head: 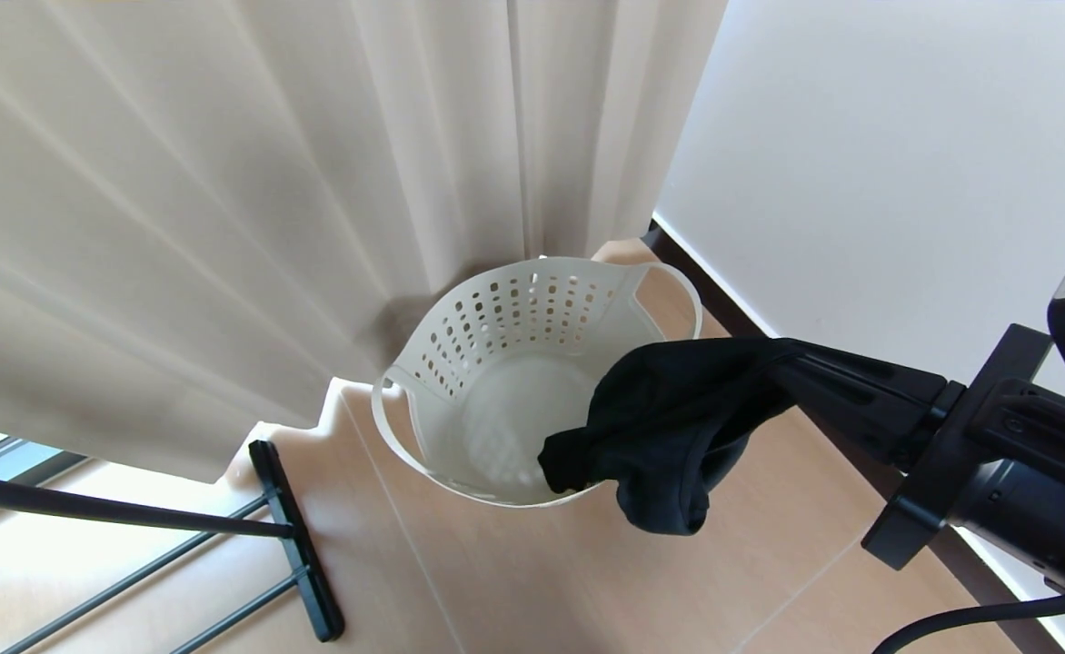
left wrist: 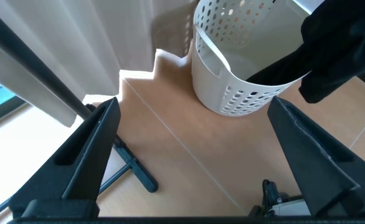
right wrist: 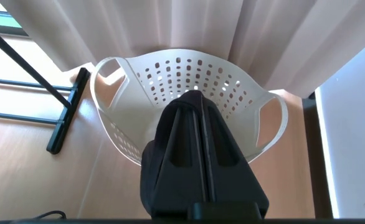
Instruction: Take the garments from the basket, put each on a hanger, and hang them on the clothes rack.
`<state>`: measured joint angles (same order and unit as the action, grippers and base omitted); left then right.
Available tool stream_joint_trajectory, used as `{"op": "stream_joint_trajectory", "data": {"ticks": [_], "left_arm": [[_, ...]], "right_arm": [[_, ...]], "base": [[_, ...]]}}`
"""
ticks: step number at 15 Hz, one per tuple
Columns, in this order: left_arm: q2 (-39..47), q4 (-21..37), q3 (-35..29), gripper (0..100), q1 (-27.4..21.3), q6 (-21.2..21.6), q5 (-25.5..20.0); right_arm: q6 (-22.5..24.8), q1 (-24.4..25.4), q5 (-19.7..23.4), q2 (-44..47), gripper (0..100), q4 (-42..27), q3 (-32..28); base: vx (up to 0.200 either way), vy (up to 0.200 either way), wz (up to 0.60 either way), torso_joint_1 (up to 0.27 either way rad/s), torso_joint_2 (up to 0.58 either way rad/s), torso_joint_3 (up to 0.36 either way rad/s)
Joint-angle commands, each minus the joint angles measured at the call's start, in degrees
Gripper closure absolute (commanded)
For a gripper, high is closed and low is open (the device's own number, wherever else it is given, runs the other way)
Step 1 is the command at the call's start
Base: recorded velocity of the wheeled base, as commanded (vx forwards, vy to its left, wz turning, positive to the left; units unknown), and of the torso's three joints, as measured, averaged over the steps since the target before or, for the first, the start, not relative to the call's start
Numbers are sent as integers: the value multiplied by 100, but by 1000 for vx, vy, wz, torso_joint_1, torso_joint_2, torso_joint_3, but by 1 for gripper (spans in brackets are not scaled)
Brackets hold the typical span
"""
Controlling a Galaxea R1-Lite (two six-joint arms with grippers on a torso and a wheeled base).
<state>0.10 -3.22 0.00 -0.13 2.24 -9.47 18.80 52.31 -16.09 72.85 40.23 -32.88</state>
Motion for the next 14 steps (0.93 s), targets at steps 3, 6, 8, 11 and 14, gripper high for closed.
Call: {"op": "stream_joint_trajectory", "data": {"ticks": [3, 6, 8, 11, 14], "left_arm": [[-1, -3, 0, 0, -4, 4, -2], [-1, -3, 0, 0, -4, 4, -2], [-1, -3, 0, 0, -4, -13, -2], [-1, -3, 0, 0, -4, -13, -2], [-1, -3, 0, 0, -4, -13, -2]], "right_arm": [[1, -19, 1, 159, 100, 2, 1], [-17, -72, 10, 168, 100, 11, -17], [-8, -256, 177, 168, 100, 2, 9], [-8, -265, 229, 168, 100, 2, 9], [-8, -265, 229, 168, 100, 2, 9]], "base": [[0, 0, 0, 5, 4, 206], [0, 0, 0, 4, 2, 207], [0, 0, 0, 0, -2, 207], [0, 0, 0, 1, 6, 207], [0, 0, 0, 9, -69, 128]]}}
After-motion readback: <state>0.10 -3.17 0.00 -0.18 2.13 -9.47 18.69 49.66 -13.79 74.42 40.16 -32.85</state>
